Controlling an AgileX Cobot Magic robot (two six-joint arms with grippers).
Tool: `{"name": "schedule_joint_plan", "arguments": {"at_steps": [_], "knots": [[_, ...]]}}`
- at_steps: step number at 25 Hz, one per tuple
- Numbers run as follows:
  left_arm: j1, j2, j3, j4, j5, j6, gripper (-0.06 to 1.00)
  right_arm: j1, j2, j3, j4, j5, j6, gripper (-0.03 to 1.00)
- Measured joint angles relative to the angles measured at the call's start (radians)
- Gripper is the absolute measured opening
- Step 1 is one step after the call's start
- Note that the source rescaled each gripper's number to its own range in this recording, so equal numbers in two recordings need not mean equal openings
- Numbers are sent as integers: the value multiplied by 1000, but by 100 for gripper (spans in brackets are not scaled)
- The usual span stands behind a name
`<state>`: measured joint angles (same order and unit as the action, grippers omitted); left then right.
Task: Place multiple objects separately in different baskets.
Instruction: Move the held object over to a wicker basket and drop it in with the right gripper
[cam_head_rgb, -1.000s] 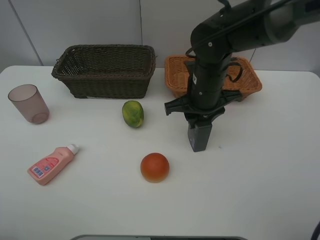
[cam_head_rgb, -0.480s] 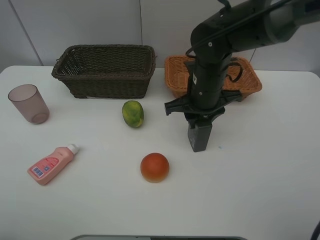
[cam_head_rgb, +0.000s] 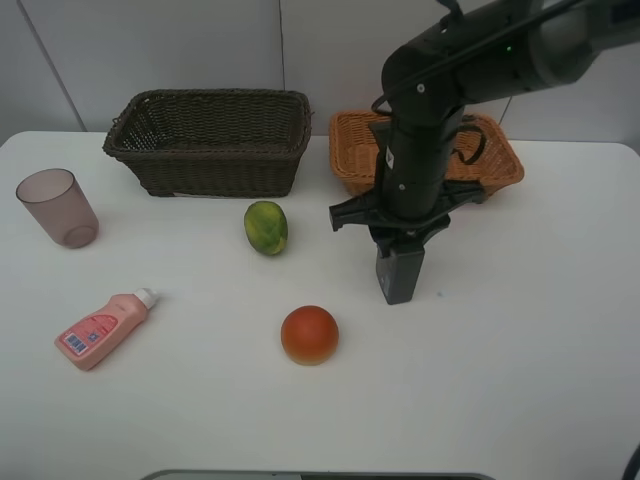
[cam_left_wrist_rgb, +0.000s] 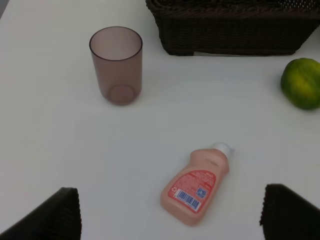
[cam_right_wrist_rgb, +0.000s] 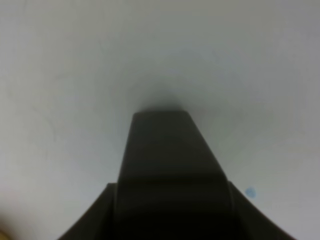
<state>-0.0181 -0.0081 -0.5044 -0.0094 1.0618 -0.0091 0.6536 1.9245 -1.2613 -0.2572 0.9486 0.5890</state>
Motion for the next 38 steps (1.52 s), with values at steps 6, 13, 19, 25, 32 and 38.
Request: {"name": "schedule_joint_plan", "arguments": {"at_steps": [6, 13, 19, 25, 32, 38], "knots": [[0, 0, 0, 0, 0, 0, 92, 0, -58, -64, 13, 69, -110, 1], [0, 0, 0, 0, 0, 0, 92, 0, -66, -271, 78, 205, -322, 1], [0, 0, 0, 0, 0, 0, 92, 4, 23, -500, 107, 271, -401, 1], [0, 0, 0, 0, 0, 0, 92, 29, 139, -758, 117, 279, -438, 1], [0, 0, 0, 0, 0, 0, 92, 60, 168, -868, 115, 132, -444, 1], [0, 0, 0, 0, 0, 0, 92, 64, 217, -873, 109, -41, -444, 1]]}}
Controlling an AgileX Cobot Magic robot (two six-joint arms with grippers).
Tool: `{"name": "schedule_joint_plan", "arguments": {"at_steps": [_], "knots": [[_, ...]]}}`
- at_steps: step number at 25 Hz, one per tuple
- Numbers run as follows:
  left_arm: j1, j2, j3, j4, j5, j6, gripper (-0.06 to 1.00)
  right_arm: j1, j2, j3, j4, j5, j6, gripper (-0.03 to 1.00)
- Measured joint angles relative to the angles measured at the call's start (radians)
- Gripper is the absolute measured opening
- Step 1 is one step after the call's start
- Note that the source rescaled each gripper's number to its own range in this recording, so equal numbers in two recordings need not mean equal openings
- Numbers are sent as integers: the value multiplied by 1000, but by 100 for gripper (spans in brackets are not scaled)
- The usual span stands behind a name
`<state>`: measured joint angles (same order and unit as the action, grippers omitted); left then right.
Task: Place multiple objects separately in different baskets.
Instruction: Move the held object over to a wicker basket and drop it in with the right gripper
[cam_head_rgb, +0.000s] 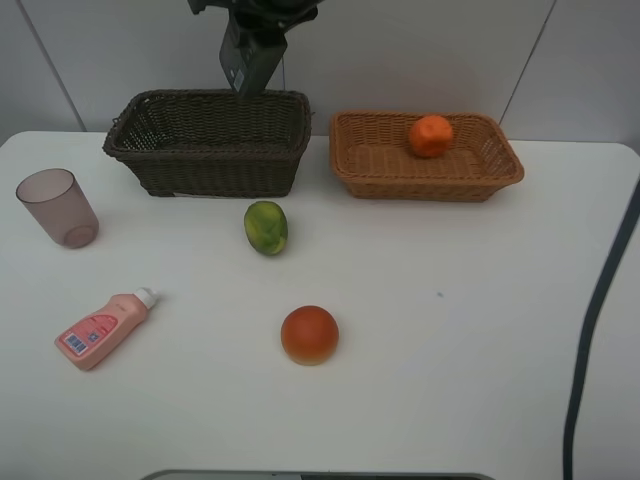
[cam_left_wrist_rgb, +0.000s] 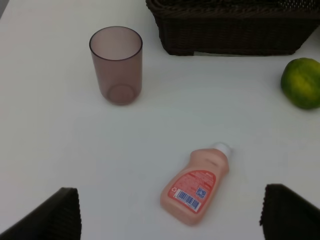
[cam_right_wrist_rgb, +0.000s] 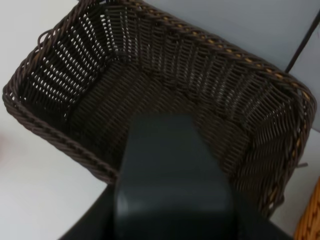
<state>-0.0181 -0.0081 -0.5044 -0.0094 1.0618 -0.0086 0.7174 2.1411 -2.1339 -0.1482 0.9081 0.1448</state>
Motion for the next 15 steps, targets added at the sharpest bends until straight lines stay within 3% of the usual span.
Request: {"name": "schedule_joint_plan", "arguments": {"at_steps": [6, 15], "knots": [[0, 0, 0, 0, 0, 0, 92, 0, 90, 0, -17, -125, 0, 1], [0, 0, 0, 0, 0, 0, 92, 0, 200, 0, -16, -231, -4, 1]]}}
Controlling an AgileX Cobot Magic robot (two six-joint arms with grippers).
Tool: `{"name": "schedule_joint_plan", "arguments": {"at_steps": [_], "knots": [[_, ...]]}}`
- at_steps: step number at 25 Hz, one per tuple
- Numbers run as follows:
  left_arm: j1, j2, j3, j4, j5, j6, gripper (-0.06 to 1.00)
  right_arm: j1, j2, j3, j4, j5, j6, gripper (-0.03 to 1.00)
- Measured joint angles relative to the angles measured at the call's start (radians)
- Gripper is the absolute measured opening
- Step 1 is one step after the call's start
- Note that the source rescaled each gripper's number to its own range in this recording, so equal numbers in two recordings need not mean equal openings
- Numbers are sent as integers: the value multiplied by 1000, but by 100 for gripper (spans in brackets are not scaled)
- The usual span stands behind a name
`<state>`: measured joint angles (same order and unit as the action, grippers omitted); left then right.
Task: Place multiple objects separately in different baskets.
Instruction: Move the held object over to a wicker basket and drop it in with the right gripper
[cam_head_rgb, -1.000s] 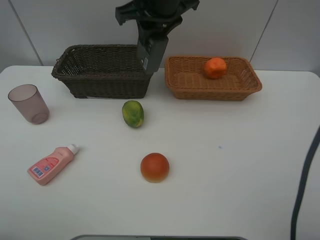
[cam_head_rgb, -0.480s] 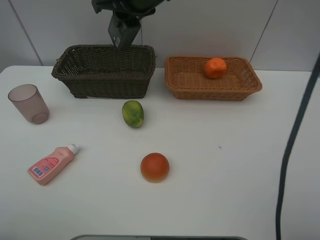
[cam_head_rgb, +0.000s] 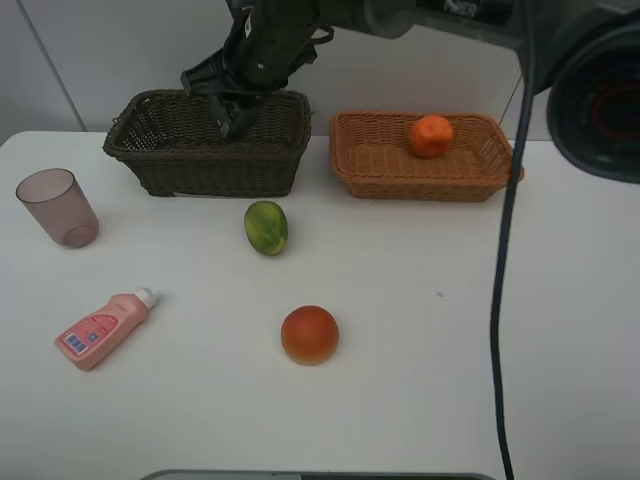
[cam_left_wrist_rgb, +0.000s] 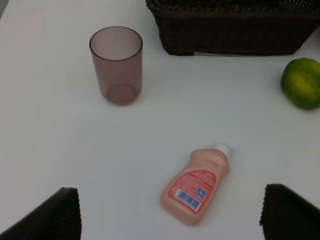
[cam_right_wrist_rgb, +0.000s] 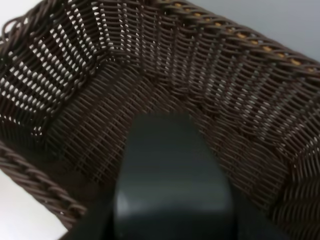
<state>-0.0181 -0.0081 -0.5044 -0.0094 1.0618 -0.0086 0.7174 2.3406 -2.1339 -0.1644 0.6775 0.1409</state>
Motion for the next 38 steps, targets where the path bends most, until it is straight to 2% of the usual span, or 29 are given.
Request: {"name": "schedule_joint_plan", "arguments": {"at_steps": [10, 27, 29, 34, 38], "knots": [[0, 0, 0, 0, 0, 1, 92, 0, 65, 0, -88, -96, -6, 1], [0, 0, 0, 0, 0, 2, 92, -3, 115, 0, -106, -110, -7, 2], [0, 0, 0, 0, 0, 2, 92, -3, 115, 0, -106, -111, -7, 10], [0, 0, 0, 0, 0, 2, 92, -3, 106, -2, -107, -109, -7, 47], [0, 0, 0, 0, 0, 2, 92, -3, 81, -2, -109, -85, -7, 60]]}}
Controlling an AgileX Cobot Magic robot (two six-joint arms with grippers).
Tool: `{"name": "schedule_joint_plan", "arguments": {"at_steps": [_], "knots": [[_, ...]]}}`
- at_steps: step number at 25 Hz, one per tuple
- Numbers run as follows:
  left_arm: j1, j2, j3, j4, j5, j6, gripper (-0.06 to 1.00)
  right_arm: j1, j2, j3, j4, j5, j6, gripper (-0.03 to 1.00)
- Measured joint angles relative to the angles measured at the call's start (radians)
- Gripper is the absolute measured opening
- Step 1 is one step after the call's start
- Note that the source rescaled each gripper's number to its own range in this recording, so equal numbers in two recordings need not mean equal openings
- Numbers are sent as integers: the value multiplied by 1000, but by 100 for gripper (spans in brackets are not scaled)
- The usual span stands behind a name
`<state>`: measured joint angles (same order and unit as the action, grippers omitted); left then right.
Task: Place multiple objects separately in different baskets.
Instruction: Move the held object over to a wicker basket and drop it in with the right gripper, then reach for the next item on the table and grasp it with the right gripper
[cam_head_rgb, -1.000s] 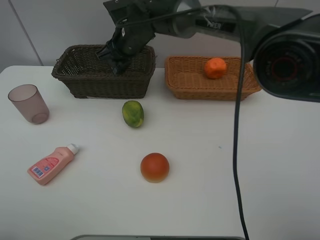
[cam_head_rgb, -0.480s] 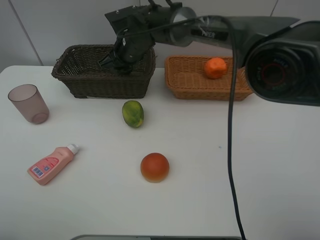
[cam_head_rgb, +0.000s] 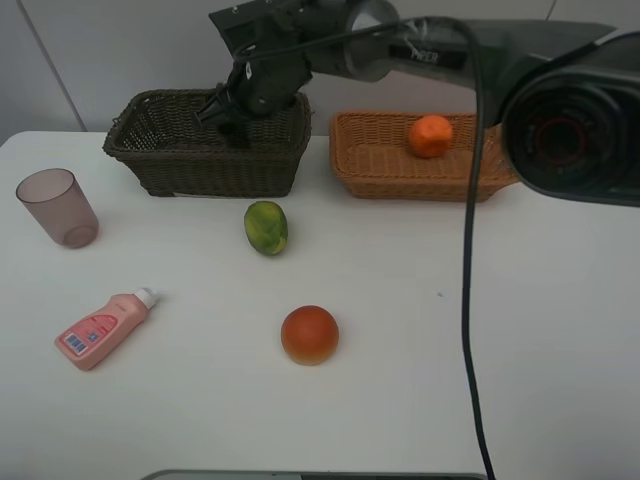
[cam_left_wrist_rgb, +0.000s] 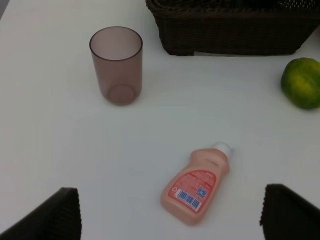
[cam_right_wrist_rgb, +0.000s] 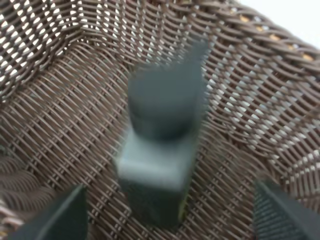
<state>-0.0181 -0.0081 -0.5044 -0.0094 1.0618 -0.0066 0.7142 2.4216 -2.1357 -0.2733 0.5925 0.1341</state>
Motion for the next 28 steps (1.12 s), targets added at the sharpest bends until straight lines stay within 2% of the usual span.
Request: {"name": "schedule_joint_plan", "arguments": {"at_steps": [4, 9, 14, 21, 28], "knots": [[0, 0, 0, 0, 0, 0, 92, 0, -53, 0, 3, 76, 0, 69], [0, 0, 0, 0, 0, 0, 92, 0, -135, 0, 31, 236, 0, 83], [0, 0, 0, 0, 0, 0, 92, 3, -247, 61, 64, 365, -52, 86], [0, 0, 0, 0, 0, 0, 92, 6, -430, 358, 115, 378, -82, 86], [0, 0, 0, -1, 0, 0, 92, 23, -512, 634, 120, 300, 75, 86]]}}
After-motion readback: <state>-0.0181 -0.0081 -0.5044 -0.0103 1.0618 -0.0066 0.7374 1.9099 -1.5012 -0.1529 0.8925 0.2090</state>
